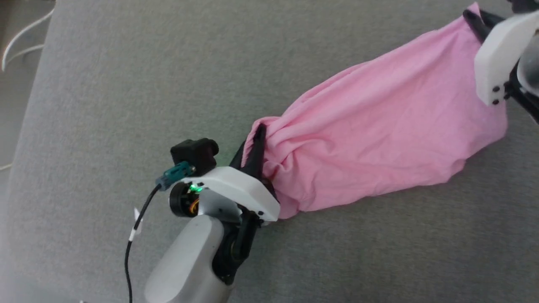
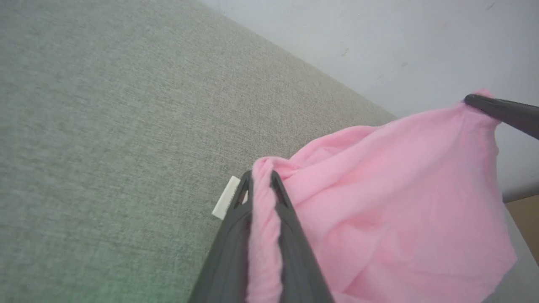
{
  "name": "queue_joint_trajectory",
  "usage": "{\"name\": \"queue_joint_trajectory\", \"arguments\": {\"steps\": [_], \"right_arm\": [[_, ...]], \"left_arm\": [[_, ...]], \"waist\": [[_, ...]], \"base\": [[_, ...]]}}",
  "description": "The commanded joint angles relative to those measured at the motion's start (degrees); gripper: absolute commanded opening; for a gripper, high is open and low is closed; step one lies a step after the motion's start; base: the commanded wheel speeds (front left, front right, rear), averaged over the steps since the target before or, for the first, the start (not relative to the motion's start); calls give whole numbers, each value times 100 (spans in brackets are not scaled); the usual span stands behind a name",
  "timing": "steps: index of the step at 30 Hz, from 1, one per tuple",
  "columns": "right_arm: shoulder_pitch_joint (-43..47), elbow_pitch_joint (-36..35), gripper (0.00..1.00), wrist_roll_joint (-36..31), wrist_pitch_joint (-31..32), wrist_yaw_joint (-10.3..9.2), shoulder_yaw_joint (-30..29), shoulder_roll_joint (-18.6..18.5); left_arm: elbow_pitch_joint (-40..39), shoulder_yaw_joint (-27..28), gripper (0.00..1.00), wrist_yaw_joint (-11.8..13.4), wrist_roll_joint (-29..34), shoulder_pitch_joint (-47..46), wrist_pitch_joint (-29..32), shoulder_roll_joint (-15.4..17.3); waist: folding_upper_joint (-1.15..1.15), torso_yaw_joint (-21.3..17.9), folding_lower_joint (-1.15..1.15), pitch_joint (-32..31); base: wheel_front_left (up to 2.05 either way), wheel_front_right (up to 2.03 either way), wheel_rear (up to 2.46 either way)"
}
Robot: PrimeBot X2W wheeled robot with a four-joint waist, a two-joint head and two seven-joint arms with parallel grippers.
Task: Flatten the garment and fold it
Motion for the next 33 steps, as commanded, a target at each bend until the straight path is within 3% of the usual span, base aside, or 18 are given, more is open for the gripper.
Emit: {"name": "queue_joint_trajectory", "arguments": {"steps": [1,2,3,4,5,6,7,8,16,23,27,33], "right_arm": [[-245,268,0,61,20,-11,176,-54],[-355,434,0,99,60,-11,277,-75],[-449,596,0,143,107,-11,359,-99],[-524,744,0,194,149,-11,428,-117],[-582,883,0,256,191,-11,487,-130],[-619,1003,22,311,224,-11,542,-143],[-633,1088,80,366,245,-11,609,-156],[-629,1157,100,434,245,-11,656,-164],[-251,1187,100,817,-333,-11,658,-222],[861,701,100,949,-1422,-11,-28,-150],[1700,297,100,755,-1944,-11,-715,128],[2782,-405,100,335,-2400,-11,-1730,838]], "left_arm": [[91,-36,0,-78,-28,-100,-90,-60],[128,-83,2,-122,-54,-123,-114,-85],[159,-139,24,-174,-78,-143,-125,-104],[180,-185,55,-218,-103,-158,-144,-120],[192,-231,100,-262,-110,-174,-175,-131],[199,-271,100,-301,-104,-185,-216,-139],[194,-297,100,-340,-112,-182,-266,-146],[183,-313,100,-371,-120,-169,-317,-150],[-150,-305,100,-344,92,159,-706,100],[-492,-485,100,-38,287,846,-452,513],[-384,-608,100,18,276,1062,-277,584],[14,-709,100,96,243,1075,-16,577]], "waist": [[0,542,-2,540],[0,591,-2,579],[0,635,-2,604],[0,672,-2,615],[0,698,-2,612],[0,711,-2,594],[0,716,-2,561],[0,710,-2,512],[0,492,-2,-120],[0,184,-2,-905],[0,-1,-2,-1140],[0,-236,-2,-1172]], "base": [[0,0,0],[0,0,0],[0,0,0],[0,0,0],[0,0,0],[0,0,0],[0,0,0],[0,0,0],[0,0,0],[0,0,0],[0,0,0],[0,0,0]]}}
